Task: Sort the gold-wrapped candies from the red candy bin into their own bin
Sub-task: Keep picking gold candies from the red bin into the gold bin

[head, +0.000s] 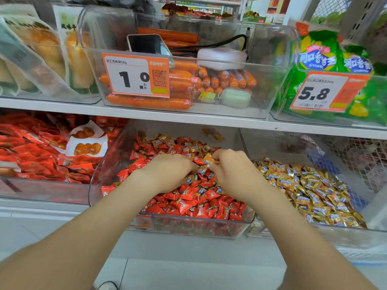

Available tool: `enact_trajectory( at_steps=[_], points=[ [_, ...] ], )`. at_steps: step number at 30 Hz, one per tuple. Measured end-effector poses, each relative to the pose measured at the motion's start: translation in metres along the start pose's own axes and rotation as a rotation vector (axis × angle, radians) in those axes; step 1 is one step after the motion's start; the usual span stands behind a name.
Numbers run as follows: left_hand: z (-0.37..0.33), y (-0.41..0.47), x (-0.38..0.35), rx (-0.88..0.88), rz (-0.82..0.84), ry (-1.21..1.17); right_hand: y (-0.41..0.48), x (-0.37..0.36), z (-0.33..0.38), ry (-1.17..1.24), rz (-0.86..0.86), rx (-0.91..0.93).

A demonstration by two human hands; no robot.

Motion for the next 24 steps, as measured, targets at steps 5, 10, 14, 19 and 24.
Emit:
enact_trajectory(
  at_steps=[5, 10, 14, 19, 24],
  points=[
    [0.012, -0.005, 0.003, 0.022, -0.071, -0.231, 0.012, 0.004, -0.009, 0.15, -0.019, -0.062],
    [0.024, -0.022, 0.025, 0.02, -0.211, -0.465, 0.01, -0.001, -0.017, 0.709, 0.088, -0.247],
    [0.037, -0.032, 0.033, 0.069, -0.293, -0.538, 0.012, -0.016, -0.016, 1.056, 0.101, -0.376],
    [0.048, -0.036, 0.044, 0.167, -0.386, -0.663, 0.008, -0.021, -0.013, 1.015, 0.144, -0.523],
    [0.061, -0.038, 0.041, 0.275, -0.39, -0.928, 0.016, -0.011, -0.002, 0.718, 0.079, -0.283]
  ],
)
Point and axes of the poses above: each hand's wrist, its own y-axis towards the middle knuckle, its own x-axis out of the back of the hand, z = x × y, the point moved 8 cm from there along y, towards the middle knuckle, and after that the axes turned 2 degrees about x, right-handed, at the moved point
